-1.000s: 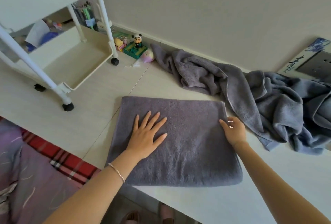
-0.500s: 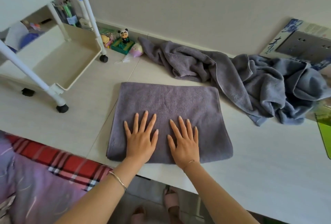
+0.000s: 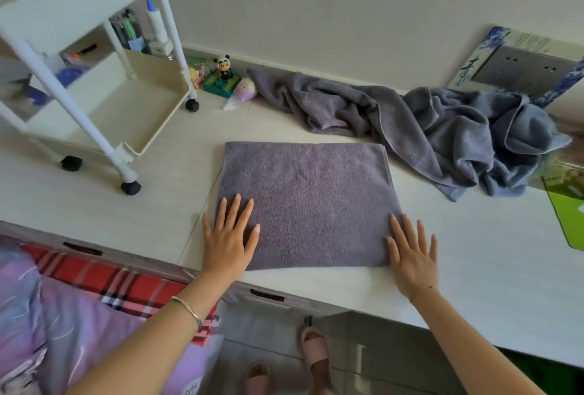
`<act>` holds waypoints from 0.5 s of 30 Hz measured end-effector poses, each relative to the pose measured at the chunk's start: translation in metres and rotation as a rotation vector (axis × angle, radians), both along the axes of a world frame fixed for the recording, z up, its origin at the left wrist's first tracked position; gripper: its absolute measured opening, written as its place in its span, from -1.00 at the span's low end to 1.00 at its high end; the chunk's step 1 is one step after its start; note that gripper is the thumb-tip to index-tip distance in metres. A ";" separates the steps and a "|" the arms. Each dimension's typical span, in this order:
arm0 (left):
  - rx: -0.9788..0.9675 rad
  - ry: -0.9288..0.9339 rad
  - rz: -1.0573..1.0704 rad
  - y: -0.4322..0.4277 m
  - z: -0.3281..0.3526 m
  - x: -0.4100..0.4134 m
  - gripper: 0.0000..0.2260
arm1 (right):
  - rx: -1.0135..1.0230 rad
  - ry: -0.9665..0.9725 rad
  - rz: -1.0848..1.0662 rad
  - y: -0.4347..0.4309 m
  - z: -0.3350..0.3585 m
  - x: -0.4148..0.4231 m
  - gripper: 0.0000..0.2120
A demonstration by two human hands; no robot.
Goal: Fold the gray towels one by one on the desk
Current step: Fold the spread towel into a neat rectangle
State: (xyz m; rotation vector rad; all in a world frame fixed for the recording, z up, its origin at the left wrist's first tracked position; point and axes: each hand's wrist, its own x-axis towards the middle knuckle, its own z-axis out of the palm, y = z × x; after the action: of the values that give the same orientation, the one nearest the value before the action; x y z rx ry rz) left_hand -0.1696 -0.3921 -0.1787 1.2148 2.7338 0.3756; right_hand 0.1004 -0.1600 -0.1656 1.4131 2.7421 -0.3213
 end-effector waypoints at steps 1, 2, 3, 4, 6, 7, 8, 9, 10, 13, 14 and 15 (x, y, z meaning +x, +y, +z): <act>0.012 -0.002 -0.061 -0.008 -0.001 -0.002 -0.44 | 0.012 0.032 0.007 -0.005 0.004 -0.003 -0.35; 0.022 -0.005 -0.138 -0.015 -0.002 -0.003 -0.43 | 0.028 0.083 0.024 -0.014 0.007 -0.008 -0.35; 0.033 -0.002 -0.217 -0.021 -0.002 -0.004 -0.42 | 0.040 0.135 0.070 -0.026 0.009 -0.014 -0.38; 0.040 0.008 -0.288 -0.027 -0.002 -0.003 -0.42 | 0.042 0.174 0.154 -0.042 0.012 -0.022 -0.42; 0.025 0.011 -0.373 -0.035 -0.002 -0.001 -0.40 | 0.044 0.211 0.406 -0.080 0.011 -0.040 -0.45; 0.013 -0.004 -0.386 -0.038 -0.002 0.000 -0.38 | 0.053 0.206 0.534 -0.098 0.008 -0.051 -0.44; 0.010 -0.026 -0.388 -0.039 -0.001 0.000 -0.35 | 0.054 0.193 0.624 -0.114 0.005 -0.063 -0.41; 0.021 -0.056 -0.383 -0.039 0.001 0.002 -0.32 | 0.058 0.189 0.661 -0.124 0.001 -0.075 -0.38; 0.046 -0.081 -0.373 -0.039 0.003 0.002 -0.29 | 0.052 0.193 0.657 -0.132 -0.002 -0.088 -0.35; 0.077 -0.218 -0.353 -0.041 0.009 0.002 -0.24 | 0.023 0.175 0.632 -0.144 -0.005 -0.120 -0.31; 0.103 -0.270 -0.332 -0.042 0.010 0.001 -0.22 | 0.028 0.157 0.652 -0.147 -0.005 -0.128 -0.31; 0.142 -0.327 -0.296 -0.045 0.012 -0.001 -0.20 | 0.040 0.144 0.674 -0.149 -0.005 -0.135 -0.33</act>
State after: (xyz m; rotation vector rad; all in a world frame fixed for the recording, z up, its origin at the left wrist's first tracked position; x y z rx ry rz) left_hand -0.1703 -0.4367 -0.1672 1.4220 2.2466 0.6733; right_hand -0.0347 -0.3092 -0.1708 0.4123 3.1336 -0.3359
